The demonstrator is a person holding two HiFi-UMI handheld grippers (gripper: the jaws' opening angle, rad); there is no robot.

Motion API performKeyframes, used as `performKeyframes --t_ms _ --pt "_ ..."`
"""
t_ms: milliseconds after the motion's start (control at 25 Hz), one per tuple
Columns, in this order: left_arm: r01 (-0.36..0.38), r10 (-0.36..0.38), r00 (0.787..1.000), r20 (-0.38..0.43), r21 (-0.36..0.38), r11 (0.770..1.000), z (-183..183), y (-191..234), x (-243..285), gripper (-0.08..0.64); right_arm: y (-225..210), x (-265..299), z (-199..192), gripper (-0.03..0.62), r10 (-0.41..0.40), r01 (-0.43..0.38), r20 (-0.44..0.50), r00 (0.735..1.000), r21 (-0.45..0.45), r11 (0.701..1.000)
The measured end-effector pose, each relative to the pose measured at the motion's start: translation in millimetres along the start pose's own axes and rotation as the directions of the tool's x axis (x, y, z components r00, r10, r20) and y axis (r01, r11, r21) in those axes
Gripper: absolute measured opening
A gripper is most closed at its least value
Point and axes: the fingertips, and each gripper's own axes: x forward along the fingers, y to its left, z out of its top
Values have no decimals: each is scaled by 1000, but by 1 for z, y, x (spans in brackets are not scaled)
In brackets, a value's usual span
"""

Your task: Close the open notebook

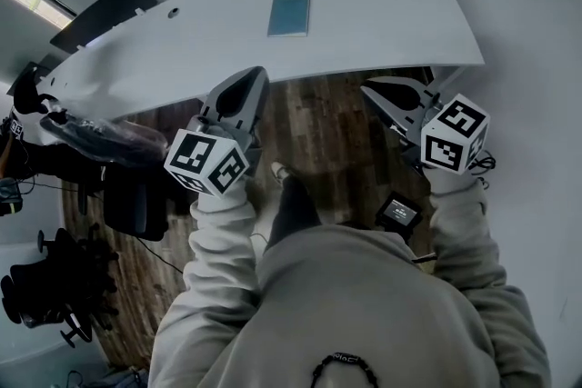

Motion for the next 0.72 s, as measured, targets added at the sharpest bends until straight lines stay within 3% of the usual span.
performKeyframes --t_ms 440,720 --pt "0 -1 999 -38 -26 1000 -10 30 10 -5 -10 29 -2 17 36 -35 -76 996 9 999" --pt "-5 2 999 -52 -55 998 -29 75 31 -5 -29 70 -9 18 56 -55 -105 993 12 998"
